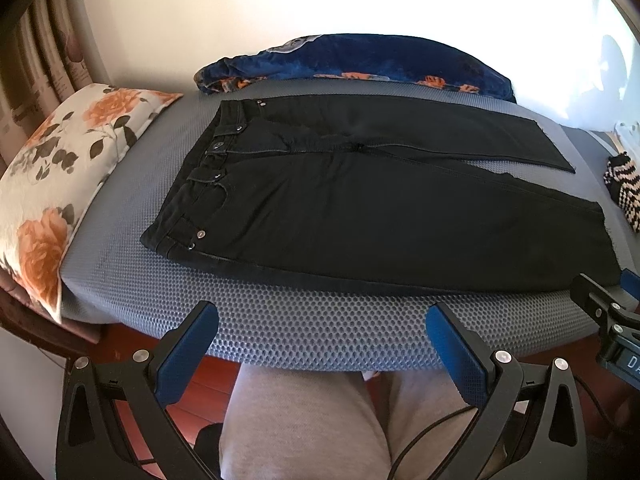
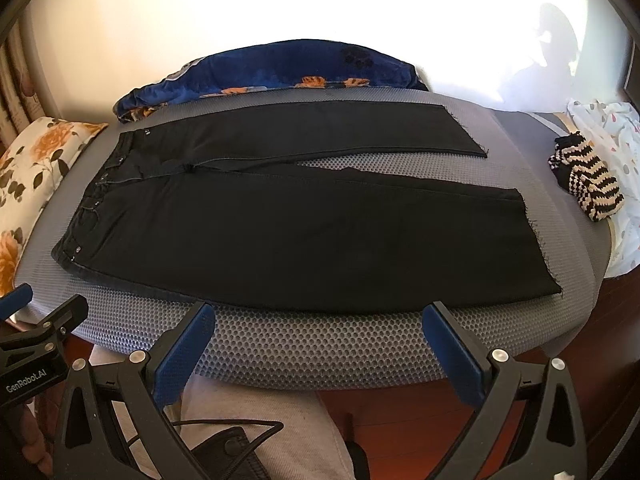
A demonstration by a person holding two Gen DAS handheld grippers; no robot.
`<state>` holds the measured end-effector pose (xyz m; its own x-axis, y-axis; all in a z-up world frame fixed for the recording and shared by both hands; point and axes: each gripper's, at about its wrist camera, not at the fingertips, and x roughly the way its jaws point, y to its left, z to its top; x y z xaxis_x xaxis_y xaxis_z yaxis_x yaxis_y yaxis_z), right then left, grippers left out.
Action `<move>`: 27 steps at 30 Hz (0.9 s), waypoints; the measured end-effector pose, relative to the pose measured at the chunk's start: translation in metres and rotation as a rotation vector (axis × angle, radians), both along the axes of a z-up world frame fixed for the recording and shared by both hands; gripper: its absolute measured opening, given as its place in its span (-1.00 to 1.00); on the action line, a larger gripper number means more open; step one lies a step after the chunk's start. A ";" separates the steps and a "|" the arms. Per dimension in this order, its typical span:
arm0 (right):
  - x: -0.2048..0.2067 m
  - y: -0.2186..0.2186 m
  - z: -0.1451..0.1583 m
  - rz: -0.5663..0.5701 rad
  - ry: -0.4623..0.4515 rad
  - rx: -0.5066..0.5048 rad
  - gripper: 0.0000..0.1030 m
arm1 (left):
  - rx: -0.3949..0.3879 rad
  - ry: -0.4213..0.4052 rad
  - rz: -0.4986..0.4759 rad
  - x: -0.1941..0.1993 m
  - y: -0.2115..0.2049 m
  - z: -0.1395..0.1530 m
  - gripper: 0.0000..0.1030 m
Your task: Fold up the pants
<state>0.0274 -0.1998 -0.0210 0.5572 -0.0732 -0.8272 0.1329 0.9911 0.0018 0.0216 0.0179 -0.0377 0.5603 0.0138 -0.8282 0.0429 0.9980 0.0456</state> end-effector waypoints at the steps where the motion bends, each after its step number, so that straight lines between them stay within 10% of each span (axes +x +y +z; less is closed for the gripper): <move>1: 0.000 0.000 0.000 0.000 0.000 0.002 1.00 | 0.001 0.001 -0.001 0.000 0.000 0.000 1.00; 27: 0.042 -0.007 0.004 0.009 0.010 0.065 1.00 | -0.087 -0.037 0.053 0.059 0.043 0.020 1.00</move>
